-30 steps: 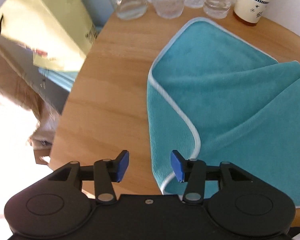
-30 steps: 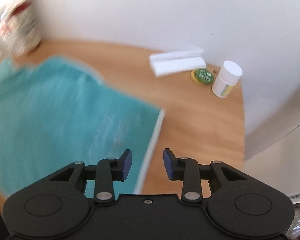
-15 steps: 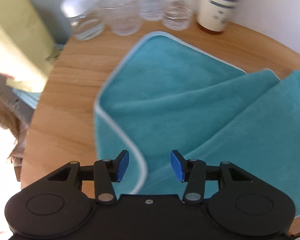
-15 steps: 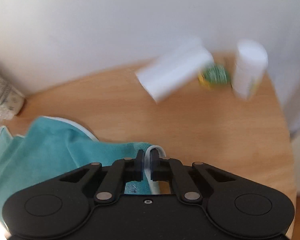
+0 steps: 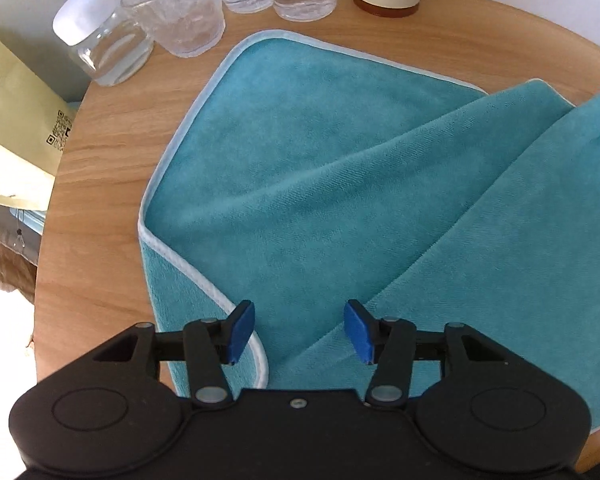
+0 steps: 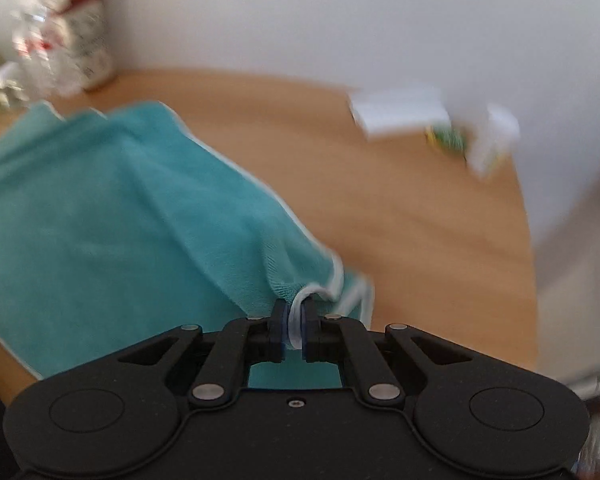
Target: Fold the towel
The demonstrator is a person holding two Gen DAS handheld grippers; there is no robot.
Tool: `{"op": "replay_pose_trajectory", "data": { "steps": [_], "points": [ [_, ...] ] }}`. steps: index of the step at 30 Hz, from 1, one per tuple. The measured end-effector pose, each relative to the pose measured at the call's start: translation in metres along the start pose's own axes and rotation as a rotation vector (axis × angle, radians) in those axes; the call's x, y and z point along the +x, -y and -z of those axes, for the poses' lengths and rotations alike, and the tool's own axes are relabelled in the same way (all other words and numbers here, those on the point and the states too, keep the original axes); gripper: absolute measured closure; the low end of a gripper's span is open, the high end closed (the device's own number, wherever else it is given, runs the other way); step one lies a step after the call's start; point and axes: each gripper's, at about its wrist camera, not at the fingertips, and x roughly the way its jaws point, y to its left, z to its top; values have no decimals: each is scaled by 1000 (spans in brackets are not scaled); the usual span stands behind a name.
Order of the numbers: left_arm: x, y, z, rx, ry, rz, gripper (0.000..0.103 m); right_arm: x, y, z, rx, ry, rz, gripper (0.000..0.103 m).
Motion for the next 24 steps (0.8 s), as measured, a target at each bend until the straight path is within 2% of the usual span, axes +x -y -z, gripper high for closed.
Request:
{"op": "replay_pose_trajectory", "data": {
  "steps": [2, 4, 5, 7, 9, 11, 15, 17, 18, 19, 22, 24],
  "points": [
    [2, -2, -3, 4, -12, -1, 47, -4, 7, -3, 5, 7, -4, 86],
    [4, -4, -5, 1, -20, -5, 43, -9, 16, -9, 13, 19, -4, 65],
    [4, -5, -5, -2, -21, -6, 40, -13, 24, -16, 29, 31, 3, 63],
    [6, -8, -5, -13, -21, -9, 37, -15, 42, -29, 85, 47, 5, 63],
    [7, -10, -3, -27, -19, -3, 37, -8, 57, -41, 183, 42, -39, 63],
    [7, -14, -1, -47, -23, 2, 35, 7, 66, -50, 257, 4, -85, 63],
    [9, -24, 3, -76, -40, 2, 33, 37, 68, -57, 312, -73, -107, 62],
    [10, -29, 6, -88, -47, 2, 33, 42, 64, -62, 289, -88, -158, 73],
    [10, -32, 7, -94, -49, 3, 33, 43, 62, -64, 264, -97, -167, 90],
    [10, -34, 9, -102, -50, 6, 32, 42, 58, -67, 227, -103, -172, 95],
    [11, -40, 13, -118, -57, 19, 33, 39, 52, -74, 129, -105, -138, 102],
    [10, -42, 14, -110, -62, 20, 33, 33, 53, -80, 109, -76, -107, 102]
  ]
}}
